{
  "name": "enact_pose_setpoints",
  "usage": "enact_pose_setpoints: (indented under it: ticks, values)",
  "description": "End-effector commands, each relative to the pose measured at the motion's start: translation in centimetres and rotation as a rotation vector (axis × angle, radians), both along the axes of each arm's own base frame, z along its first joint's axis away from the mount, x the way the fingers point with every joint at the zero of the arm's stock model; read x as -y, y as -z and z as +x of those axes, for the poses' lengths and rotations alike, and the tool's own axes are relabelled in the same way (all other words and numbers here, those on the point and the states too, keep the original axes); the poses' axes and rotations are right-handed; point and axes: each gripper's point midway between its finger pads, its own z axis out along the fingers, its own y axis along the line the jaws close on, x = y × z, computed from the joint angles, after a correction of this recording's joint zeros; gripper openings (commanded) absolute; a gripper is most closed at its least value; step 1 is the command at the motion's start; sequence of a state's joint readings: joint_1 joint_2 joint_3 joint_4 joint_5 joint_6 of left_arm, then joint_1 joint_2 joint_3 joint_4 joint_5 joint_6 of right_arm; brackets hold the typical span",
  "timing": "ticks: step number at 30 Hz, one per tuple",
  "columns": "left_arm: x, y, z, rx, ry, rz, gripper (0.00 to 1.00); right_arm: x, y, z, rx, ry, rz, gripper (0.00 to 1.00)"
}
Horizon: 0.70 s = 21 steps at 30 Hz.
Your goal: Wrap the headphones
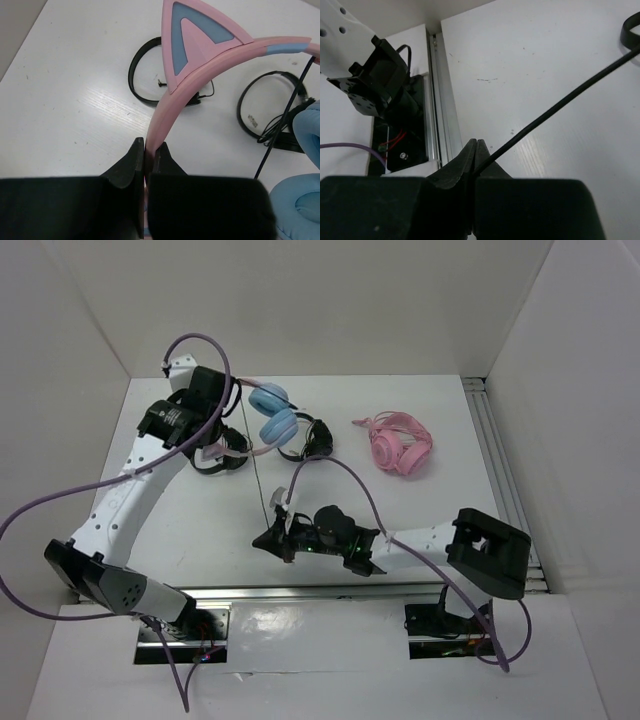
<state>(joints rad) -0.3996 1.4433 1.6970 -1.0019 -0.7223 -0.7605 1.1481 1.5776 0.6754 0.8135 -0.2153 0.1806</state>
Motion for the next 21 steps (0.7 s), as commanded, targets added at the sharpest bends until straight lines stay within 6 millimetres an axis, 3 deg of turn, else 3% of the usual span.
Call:
enact_pose_setpoints:
  ticks: [1,2,4,5,7,8,9,12,13,15,16,18,21]
  values:
    - [-0.7,-3.1,3.5,0.229,-0.126,-0.056,0.00,0.1,-1.7,-2.7,0.103,-0.035,-0.089,0.00]
    - [-1.2,-2.3,3.4,0.201,-0.149,-0.018,0.00,0.4,-1.6,-3.1,0.114,-0.038,-0.128,0.00]
    - [-0.6,-0.6,3.4,0.125,-0.151,0.042,0.00,0.2,-4.5,-3.7,0.191,-0.045,-0.115,0.00]
    - [-0.1,-0.7,3.6,0.109,-0.127,0.062,0.00,0.7,-4.0,-4.0,0.201,-0.047,-0.173,0.00]
    - [1.0,1.2,4.1,0.006,-0.045,0.117,0.00,1.1,-6.2,-2.7,0.288,0.028,-0.204,0.00]
    - [1.0,2.1,3.5,-0.057,-0.025,0.139,0.00,1.6,-7.3,-2.6,0.318,0.061,-0.217,0.00]
    - [1.4,2.9,3.3,-0.091,-0.004,0.129,0.00,2.6,-6.7,-2.1,0.338,0.095,-0.290,0.00]
    - [2.7,5.2,2.1,-0.212,0.175,0.174,0.00,5.2,-9.9,1.1,0.440,0.320,-0.363,0.00]
    - [3.6,7.2,1.0,-0.275,0.233,0.184,0.00,6.1,-10.4,2.0,0.460,0.378,-0.398,0.00]
    - [4.1,8.2,-0.5,-0.299,0.278,0.193,0.00,9.2,-12.1,4.5,0.520,0.573,-0.454,0.00]
    - [5.1,10.6,-2.1,-0.357,0.331,0.196,0.00,10.1,-12.8,5.2,0.542,0.634,-0.473,0.00]
    - [6.2,12.9,-3.8,-0.384,0.407,0.191,0.00,13.2,-15.4,7.1,0.597,0.807,-0.475,0.02]
    - [8.2,14.4,-5.8,-0.420,0.495,0.218,0.00,15.7,-17.0,9.1,0.629,0.891,-0.492,0.05]
